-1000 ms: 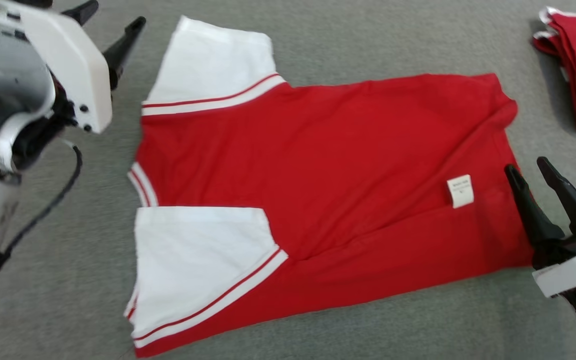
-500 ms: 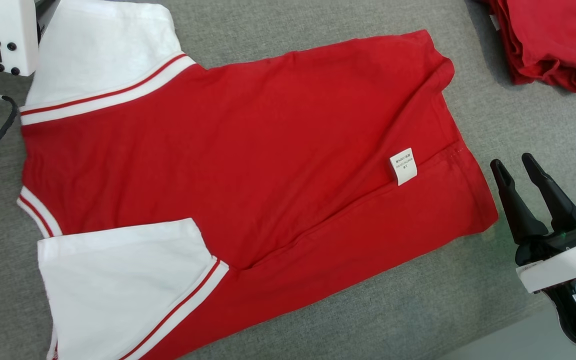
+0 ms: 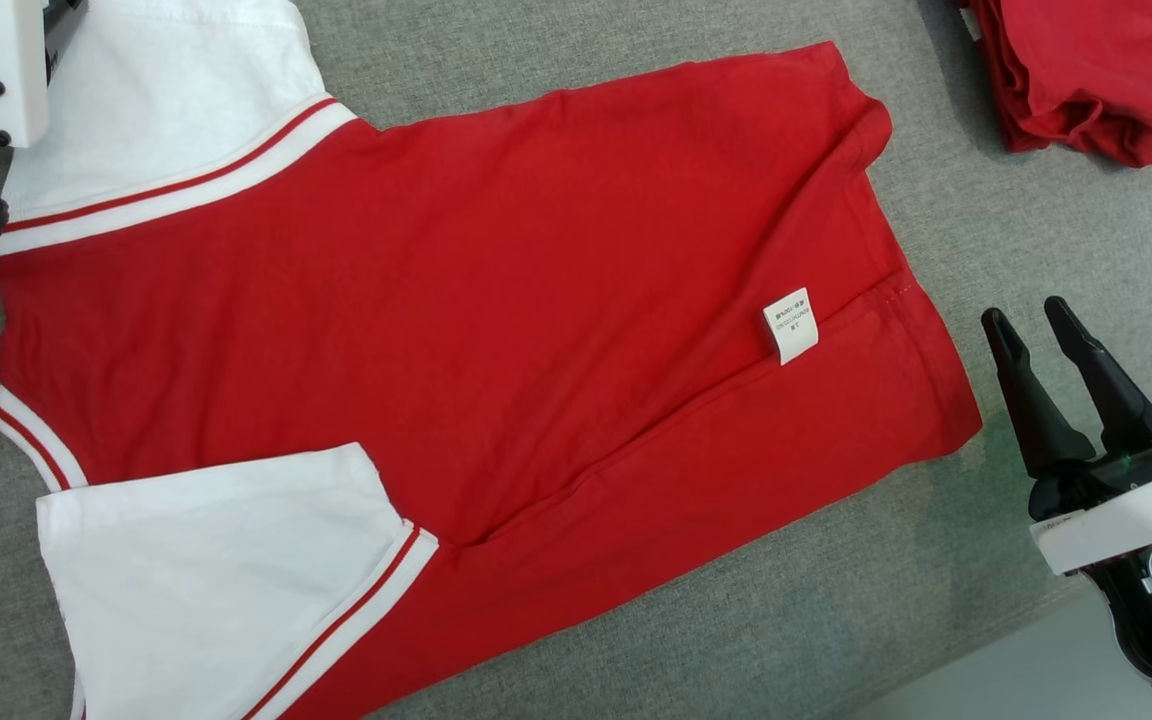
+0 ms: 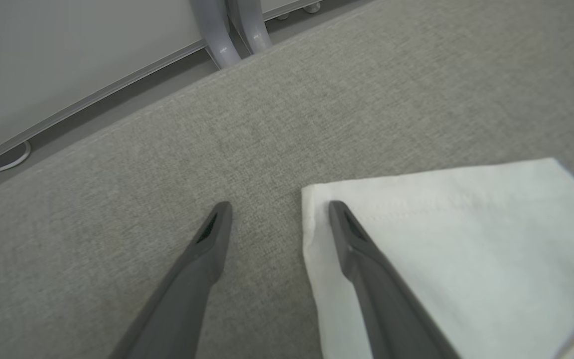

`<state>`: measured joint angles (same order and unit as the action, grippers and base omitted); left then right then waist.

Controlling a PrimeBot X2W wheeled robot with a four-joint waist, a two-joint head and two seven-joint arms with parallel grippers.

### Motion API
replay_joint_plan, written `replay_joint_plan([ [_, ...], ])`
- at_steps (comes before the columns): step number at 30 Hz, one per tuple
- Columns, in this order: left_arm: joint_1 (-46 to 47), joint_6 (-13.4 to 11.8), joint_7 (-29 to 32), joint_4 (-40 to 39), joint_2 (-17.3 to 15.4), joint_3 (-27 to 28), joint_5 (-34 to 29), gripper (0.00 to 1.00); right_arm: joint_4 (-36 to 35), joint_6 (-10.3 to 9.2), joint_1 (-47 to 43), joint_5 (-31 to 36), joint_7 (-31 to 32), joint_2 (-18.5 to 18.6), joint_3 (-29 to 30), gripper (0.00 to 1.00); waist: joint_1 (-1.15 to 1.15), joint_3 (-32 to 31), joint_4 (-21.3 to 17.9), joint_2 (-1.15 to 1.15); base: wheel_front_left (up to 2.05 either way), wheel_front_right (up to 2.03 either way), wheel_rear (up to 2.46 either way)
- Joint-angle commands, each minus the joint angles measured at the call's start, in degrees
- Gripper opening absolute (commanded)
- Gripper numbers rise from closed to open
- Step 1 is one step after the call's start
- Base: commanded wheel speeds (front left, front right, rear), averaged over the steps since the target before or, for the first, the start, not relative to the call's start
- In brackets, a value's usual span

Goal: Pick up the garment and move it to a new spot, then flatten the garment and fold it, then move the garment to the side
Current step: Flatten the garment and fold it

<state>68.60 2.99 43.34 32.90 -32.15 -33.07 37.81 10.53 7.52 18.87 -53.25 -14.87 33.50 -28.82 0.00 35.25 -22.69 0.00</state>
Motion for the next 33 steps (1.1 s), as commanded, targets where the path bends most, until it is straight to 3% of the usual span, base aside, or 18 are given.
replay_joint_plan([
  [1, 0.68, 0.43, 0.30, 0.52, -0.31, -0.22, -0.06, 1.00, -0.05, -0.08, 0.73, 0.20, -0.44, -0.13, 0.28, 1.00, 0.00, 0.04, -0.10, 0.00, 0.00, 0.00, 0.00],
  [4, 0.60, 0.61, 0.57, 0.80, -0.31, -0.41, 0.33, 1.00, -0.17, -0.08, 0.61, 0.20, -0.44, -0.10, 0.58, 1.00, 0.00, 0.12, -0.25, 0.00, 0.00, 0.00, 0.00],
  [5, 0.52, 0.71, 0.56, 0.80, -0.35, -0.55, 0.33, 0.89, -0.21, -0.08, 0.60, 0.29, -0.44, -0.11, 0.66, 1.00, 0.00, 0.16, -0.28, 0.00, 0.00, 0.00, 0.00],
  [8, -0.29, 1.15, 1.49, 1.01, -0.16, -0.97, 1.02, 0.42, -0.26, -0.08, 0.59, 0.53, -0.45, -0.19, 0.75, 1.00, 0.00, 0.23, -0.32, 0.00, 0.00, 0.00, 0.00],
  [9, -0.47, 1.43, 1.49, 0.81, -0.19, -1.07, 1.08, 0.00, -0.46, -0.08, 0.73, 0.58, -0.45, -0.22, 0.66, 1.00, 0.00, 0.25, -0.31, 0.00, 0.00, 0.00, 0.00],
  [18, 0.04, 3.06, -3.22, -2.03, 0.71, -1.95, 1.16, 0.00, 0.42, -0.09, 7.86, 1.80, 0.69, 2.90, -1.86, 1.00, 0.00, -0.53, 2.51, 0.00, 0.00, 0.00, 0.00],
  [23, -0.75, 3.88, -5.82, -7.17, 1.42, -3.12, 1.90, 0.00, 8.30, -0.07, 18.13, 9.78, 4.76, 3.63, -2.56, 1.00, 0.00, -1.35, 6.45, 0.00, 0.00, 0.00, 0.00],
  [28, -2.43, 4.03, -6.78, -13.80, 0.72, -4.09, 2.57, 0.00, 17.67, -0.11, 25.57, 15.41, 9.93, 1.90, -4.61, 1.00, 0.00, -2.03, 10.34, 0.00, 0.00, 0.00, 0.00],
  [33, -4.53, 3.74, -6.79, -19.77, -0.59, -4.09, 3.20, 0.00, 24.07, -0.11, 30.46, 15.88, 13.49, 0.93, -8.79, 1.00, 0.00, -2.75, 12.64, 0.00, 0.00, 0.00, 0.00],
])
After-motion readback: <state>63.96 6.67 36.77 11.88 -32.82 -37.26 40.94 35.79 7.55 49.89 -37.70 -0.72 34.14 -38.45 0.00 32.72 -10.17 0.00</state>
